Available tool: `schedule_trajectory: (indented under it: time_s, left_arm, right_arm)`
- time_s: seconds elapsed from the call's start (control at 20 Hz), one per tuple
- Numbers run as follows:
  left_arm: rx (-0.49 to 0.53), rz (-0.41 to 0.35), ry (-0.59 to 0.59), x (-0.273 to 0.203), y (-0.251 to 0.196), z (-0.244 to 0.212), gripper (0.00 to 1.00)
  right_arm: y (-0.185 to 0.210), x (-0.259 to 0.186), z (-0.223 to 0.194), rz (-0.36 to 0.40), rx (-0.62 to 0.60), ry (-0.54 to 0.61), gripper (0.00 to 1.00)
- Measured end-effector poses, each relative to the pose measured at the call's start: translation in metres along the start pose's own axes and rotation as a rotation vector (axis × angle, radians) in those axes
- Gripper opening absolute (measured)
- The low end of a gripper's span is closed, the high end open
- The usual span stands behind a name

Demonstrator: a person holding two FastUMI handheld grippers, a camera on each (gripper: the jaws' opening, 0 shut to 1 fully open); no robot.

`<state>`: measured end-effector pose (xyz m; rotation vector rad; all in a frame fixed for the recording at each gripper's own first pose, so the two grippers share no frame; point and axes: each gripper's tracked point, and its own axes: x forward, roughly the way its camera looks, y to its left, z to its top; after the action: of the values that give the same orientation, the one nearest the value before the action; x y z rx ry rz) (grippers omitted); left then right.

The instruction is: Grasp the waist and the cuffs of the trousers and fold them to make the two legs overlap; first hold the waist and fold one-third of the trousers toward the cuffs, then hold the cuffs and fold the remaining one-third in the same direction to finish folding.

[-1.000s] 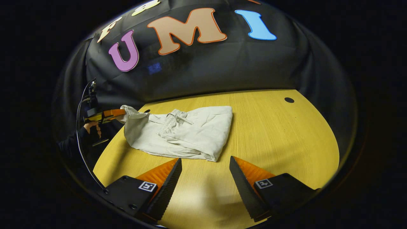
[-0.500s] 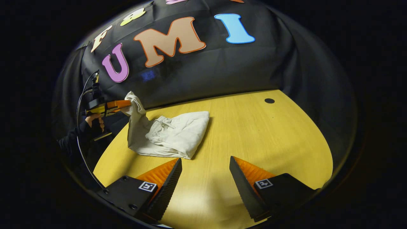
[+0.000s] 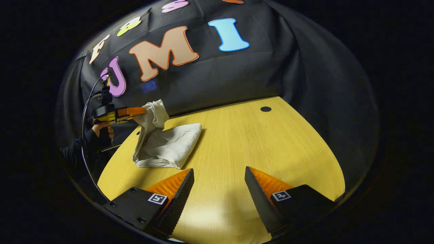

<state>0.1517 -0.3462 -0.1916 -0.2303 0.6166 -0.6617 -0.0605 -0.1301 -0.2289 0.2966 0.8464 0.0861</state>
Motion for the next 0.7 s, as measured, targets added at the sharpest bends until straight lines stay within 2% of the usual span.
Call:
schedule_trajectory:
  time_s: [0.2, 0.4, 0.5, 0.55, 0.6, 0.65, 0.7]
  left_arm:
    - [0.053, -0.044, 0.094, 0.023, -0.034, -0.041, 0.0]
    - [0.104, -0.042, 0.218, 0.038, -0.047, -0.098, 0.0]
    - [0.129, -0.036, 0.251, 0.03, -0.049, -0.114, 0.0]
    - [0.126, -0.057, 0.261, 0.028, -0.053, -0.119, 0.02]
    - [0.112, -0.093, 0.263, 0.024, -0.061, -0.117, 0.06]
    - [0.099, -0.121, 0.27, 0.022, -0.068, -0.12, 0.15]
    - [0.097, -0.127, 0.269, 0.019, -0.071, -0.119, 0.43]
  right_arm:
    - [-0.023, -0.007, -0.006, -0.02, 0.023, 0.007, 0.96]
    - [-0.037, -0.012, -0.005, -0.034, 0.021, 0.001, 0.96]
    - [-0.038, -0.013, -0.001, -0.032, 0.021, -0.007, 0.96]
    - [-0.038, -0.012, 0.002, -0.031, 0.02, -0.011, 0.96]
    - [-0.037, -0.01, 0.006, -0.027, 0.02, -0.015, 0.96]
    - [-0.036, -0.008, 0.008, -0.023, 0.019, -0.018, 0.96]
    - [-0.033, -0.007, 0.009, -0.016, 0.017, -0.02, 0.96]
